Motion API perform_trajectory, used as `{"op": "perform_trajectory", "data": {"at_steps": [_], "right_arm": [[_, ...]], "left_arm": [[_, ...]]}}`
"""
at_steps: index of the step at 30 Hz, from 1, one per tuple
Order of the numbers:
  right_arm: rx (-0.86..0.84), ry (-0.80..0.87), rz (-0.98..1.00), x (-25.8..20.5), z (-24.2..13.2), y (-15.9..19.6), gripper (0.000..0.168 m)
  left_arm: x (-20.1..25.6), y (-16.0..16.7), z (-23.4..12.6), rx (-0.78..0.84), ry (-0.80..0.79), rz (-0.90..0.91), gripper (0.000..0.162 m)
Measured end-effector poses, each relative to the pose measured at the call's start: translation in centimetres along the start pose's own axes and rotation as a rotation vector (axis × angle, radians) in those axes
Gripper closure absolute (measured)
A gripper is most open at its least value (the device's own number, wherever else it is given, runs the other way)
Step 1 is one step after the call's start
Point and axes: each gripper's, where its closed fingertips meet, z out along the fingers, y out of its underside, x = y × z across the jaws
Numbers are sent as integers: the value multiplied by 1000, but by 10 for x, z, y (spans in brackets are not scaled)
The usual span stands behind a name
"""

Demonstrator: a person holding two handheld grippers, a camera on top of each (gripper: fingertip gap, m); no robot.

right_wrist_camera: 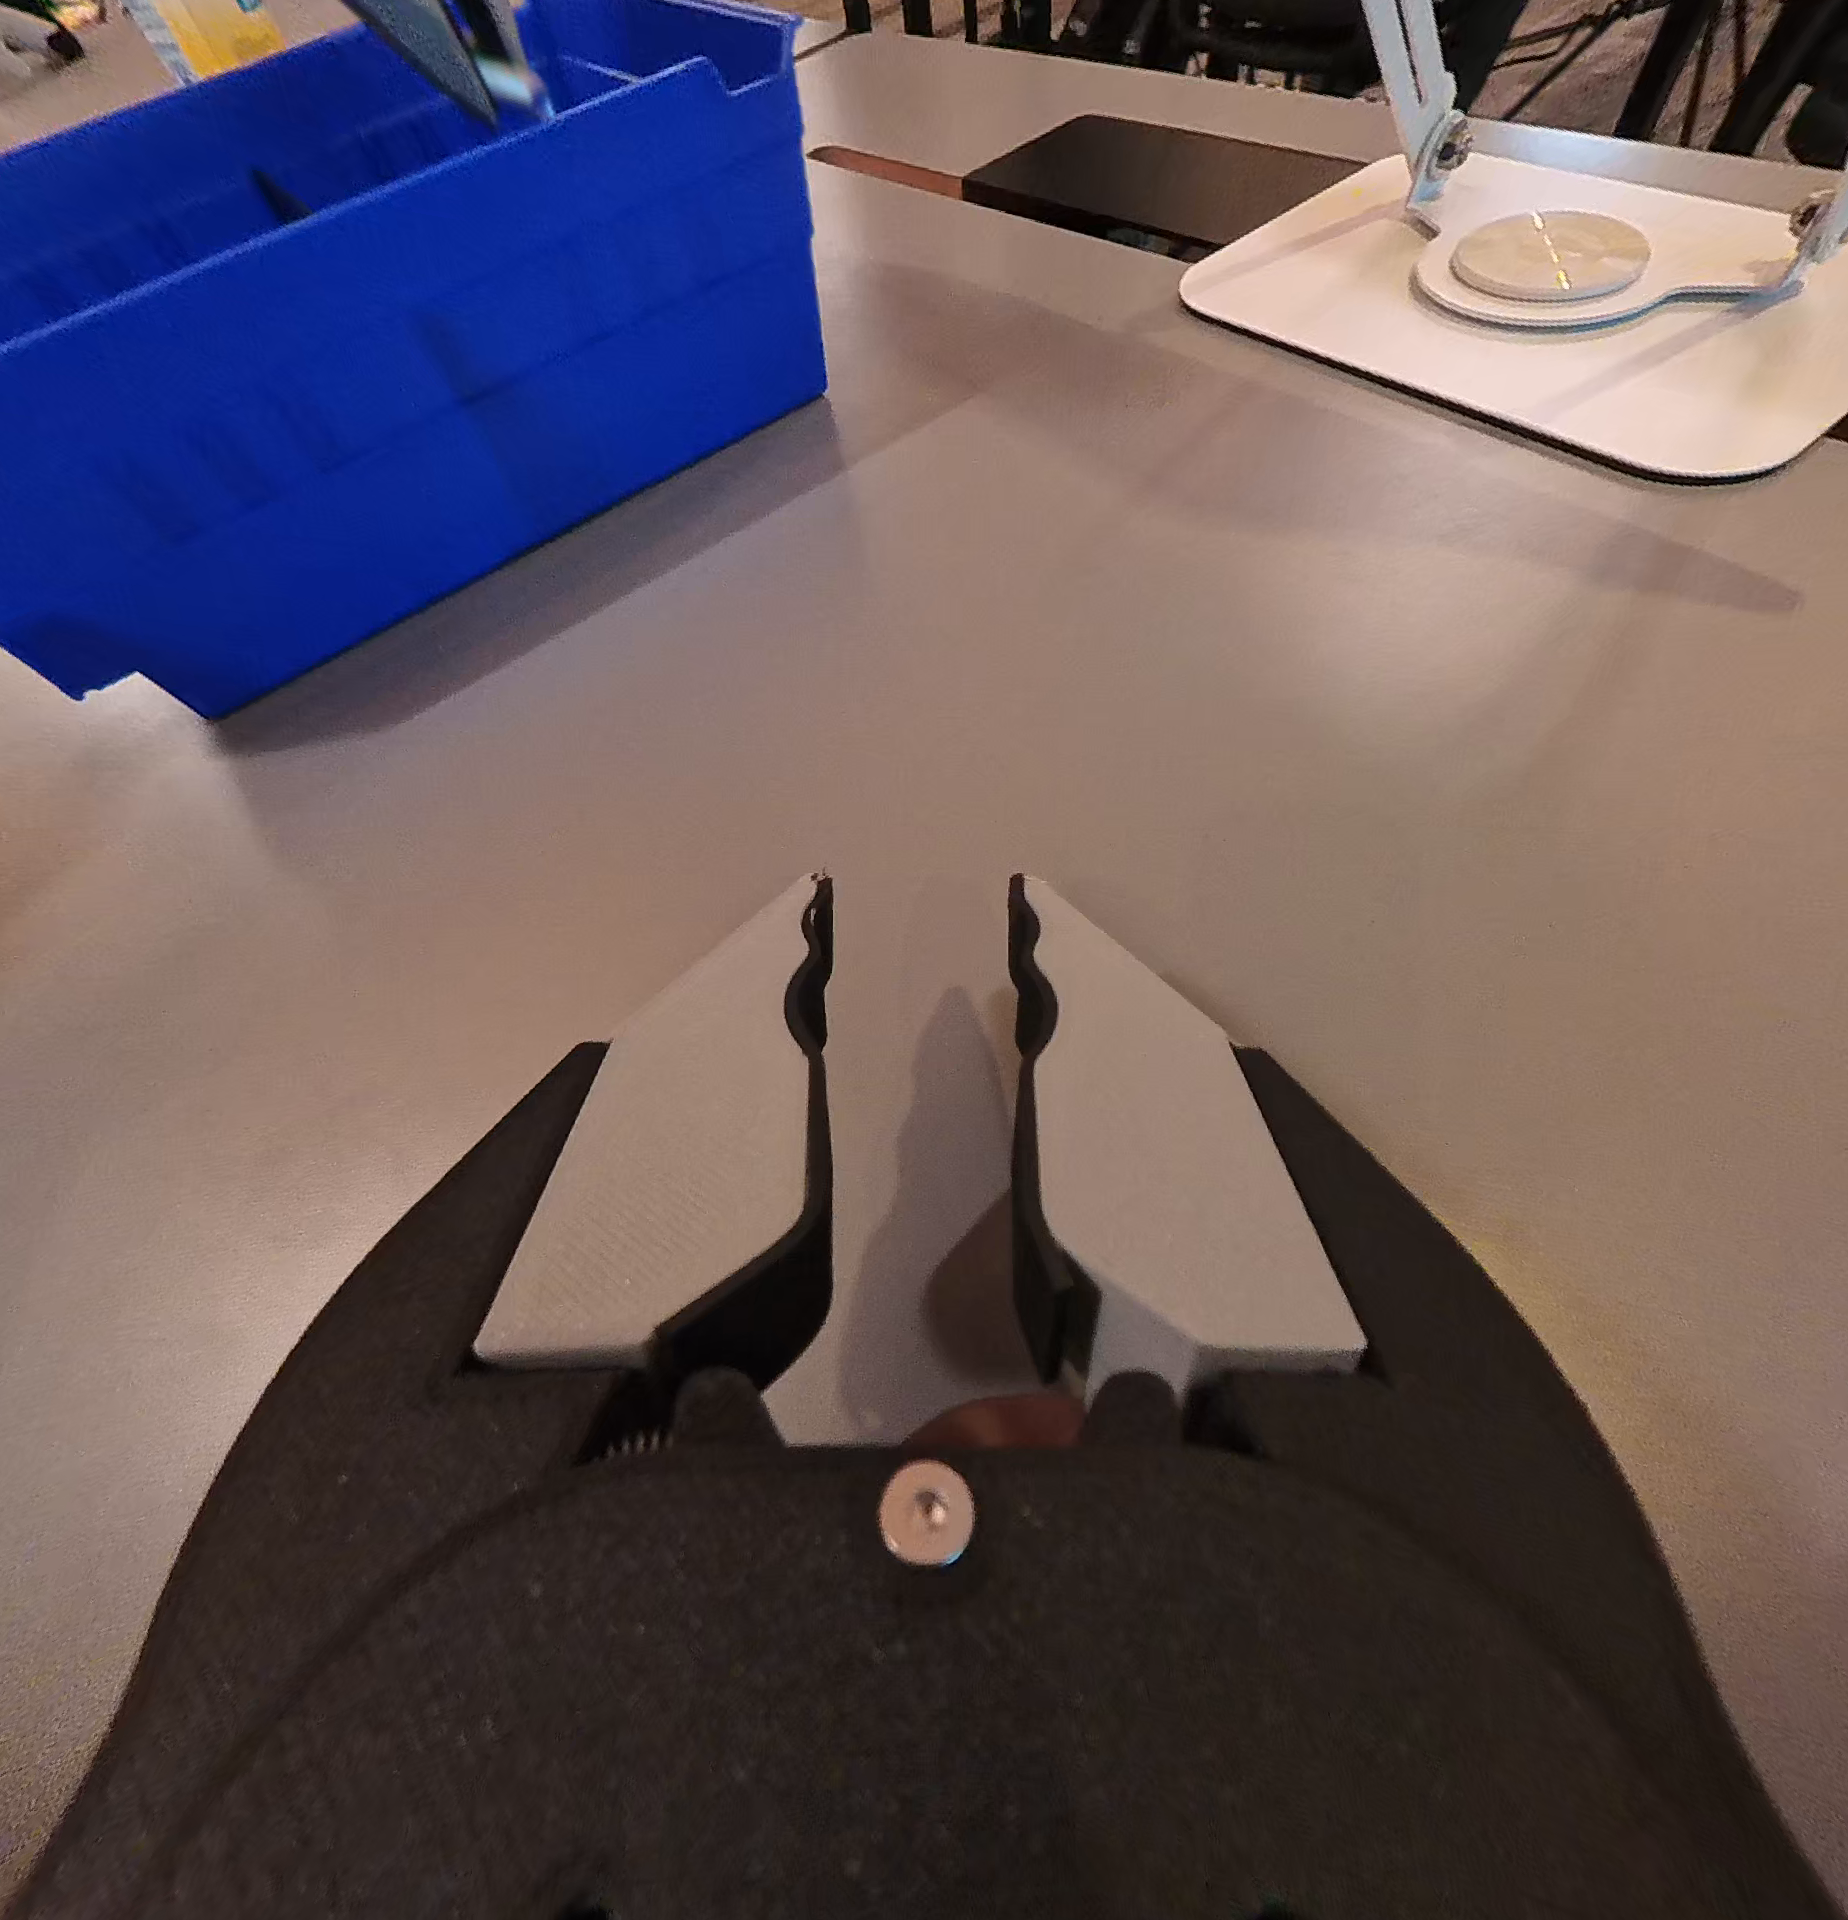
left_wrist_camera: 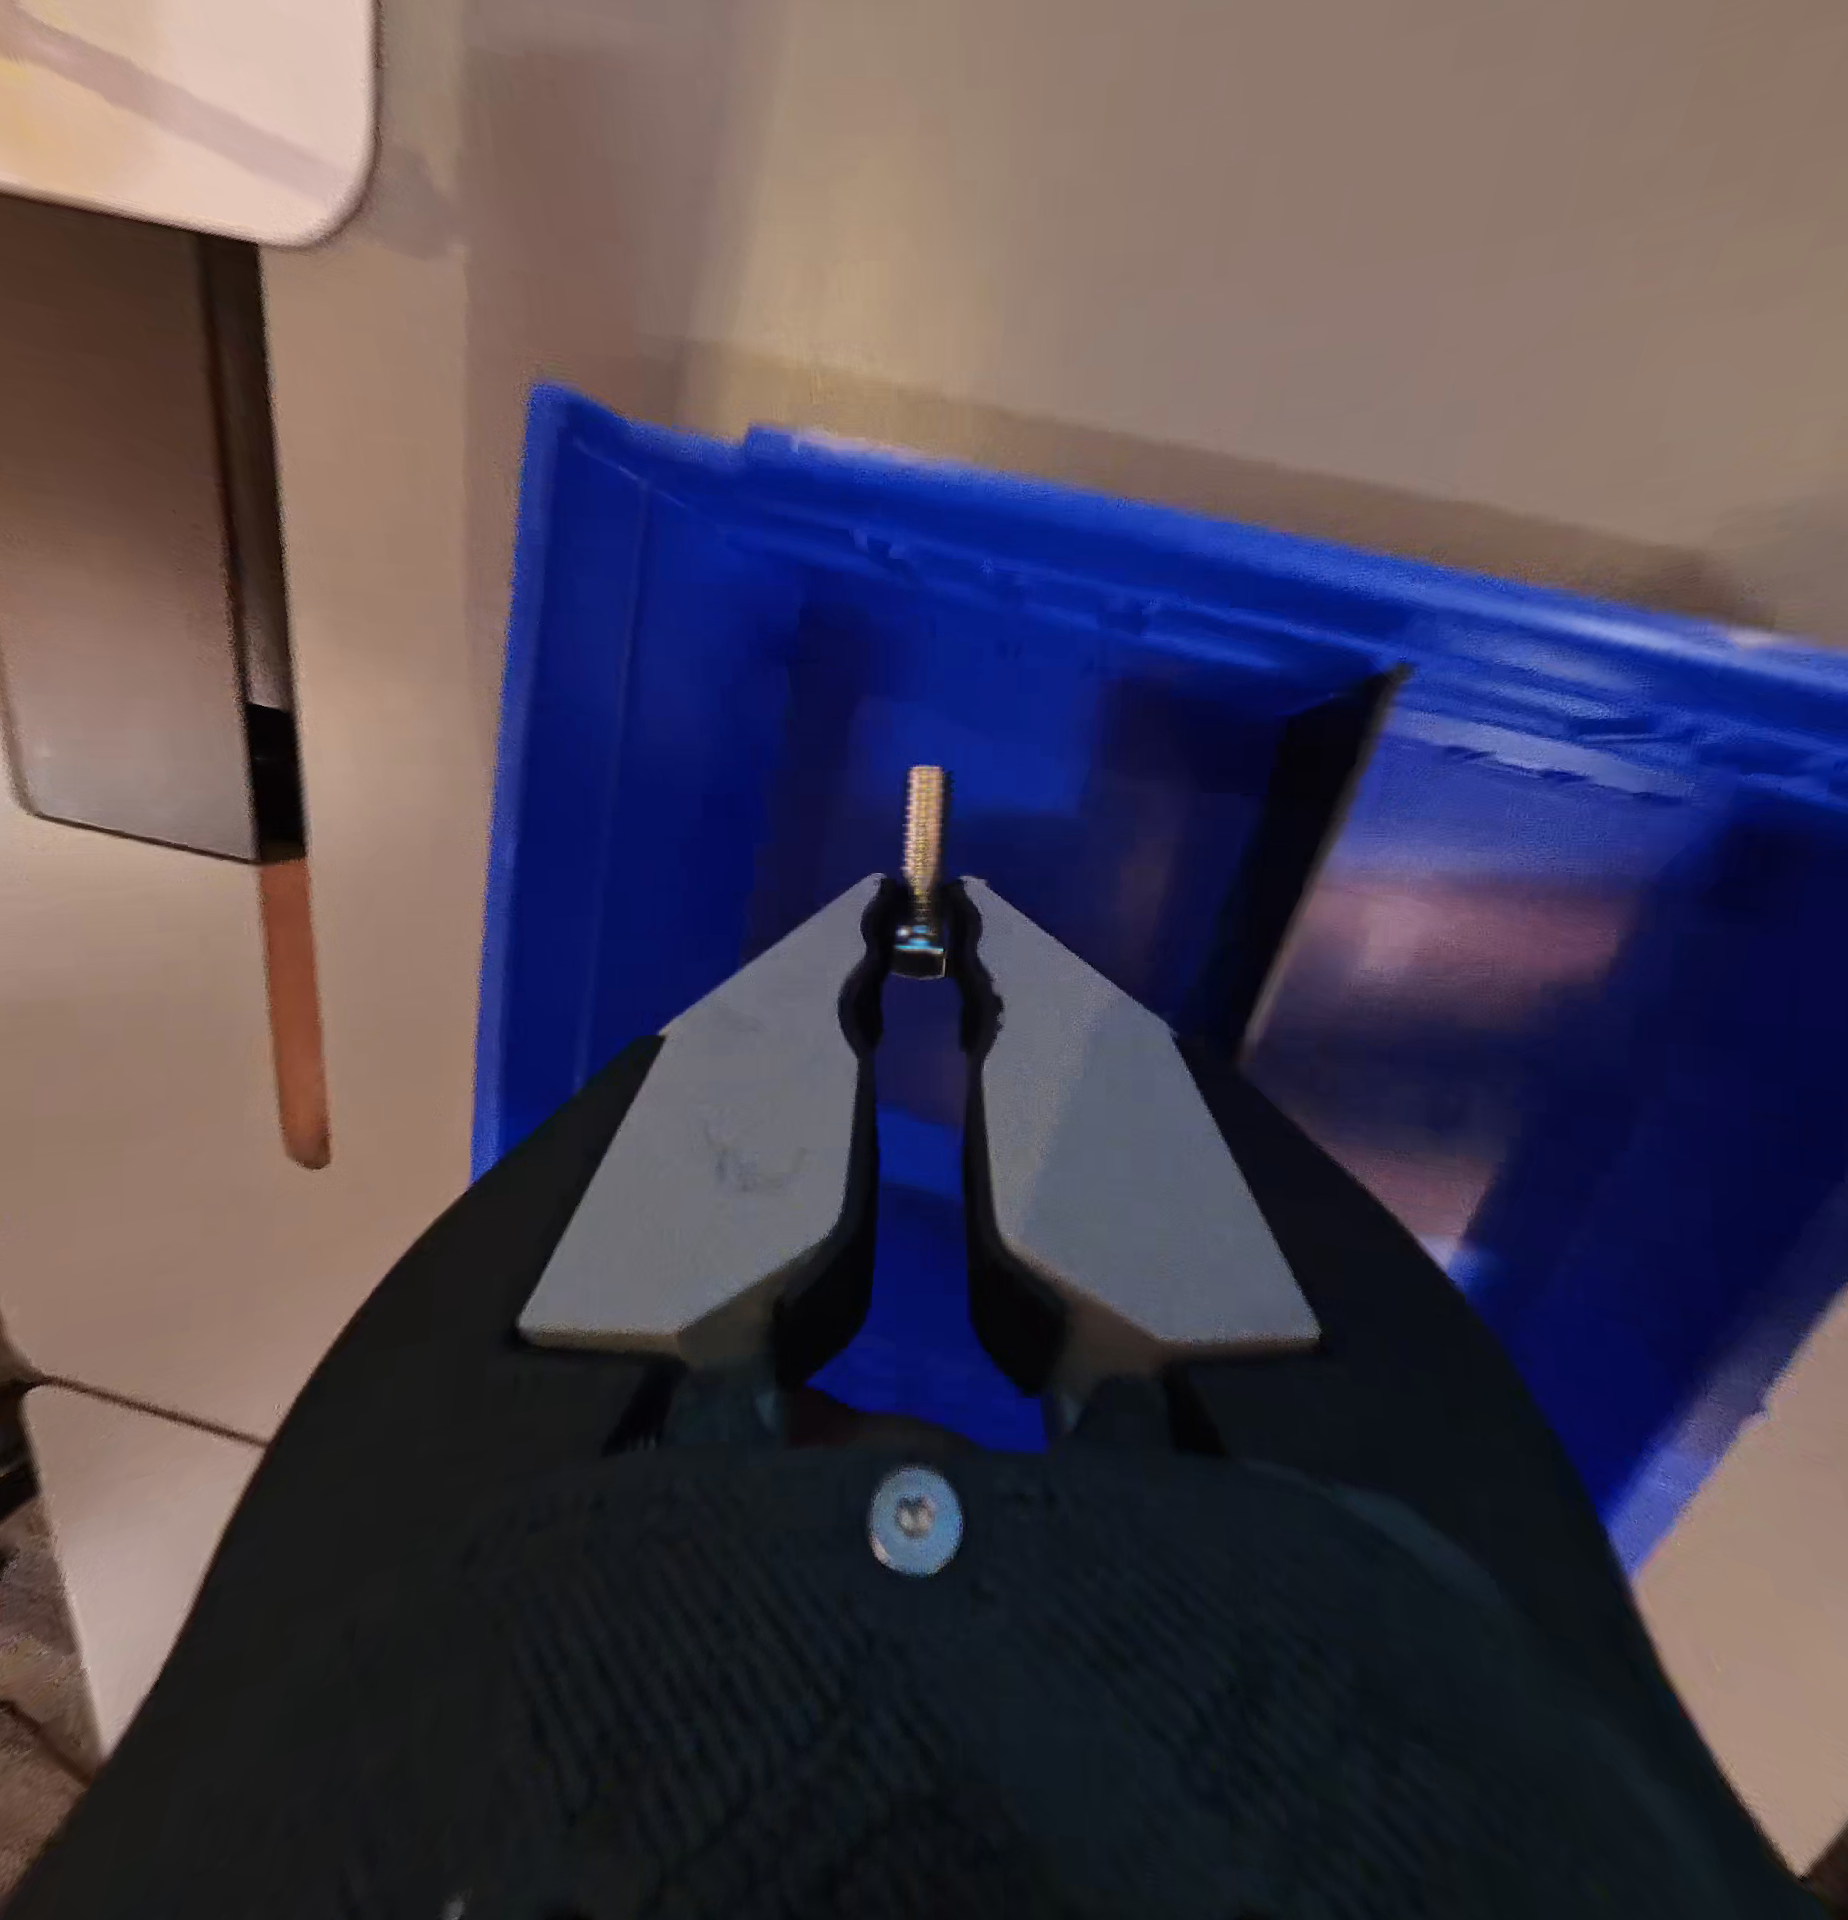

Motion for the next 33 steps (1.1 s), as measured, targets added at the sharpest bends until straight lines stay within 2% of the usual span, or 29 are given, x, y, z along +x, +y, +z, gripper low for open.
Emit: {"op": "perform_trajectory", "data": {"at_steps": [3,7,11,14,18,22,23,28,31,33], "right_arm": [[24,-22,-21,-8,-1,-4,137],[172,-119,-48,-32,-15,-33,138],[422,-356,41,-67,-56,-76,145],[542,-453,104,-74,-84,-95,144],[577,-471,128,-71,-95,-101,141],[541,-550,141,-86,-91,-97,132],[535,-556,134,-90,-89,-96,134],[510,-528,106,-93,-84,-93,161],[476,-521,125,-89,-81,-90,162],[453,-459,128,-79,-75,-87,162]], "left_arm": [[19,-37,-38,135,-24,27,154],[66,-118,-73,426,-76,96,154],[122,-193,-77,662,-182,90,155],[157,-225,-66,746,-232,50,155],[191,-247,-51,778,-213,12,155],[200,-257,-48,784,-215,-30,155],[201,-257,-47,782,-207,-41,155],[200,-259,-38,783,-207,-94,155],[197,-261,-33,807,-180,-170,155],[194,-260,-28,825,-168,-227,153]]}}
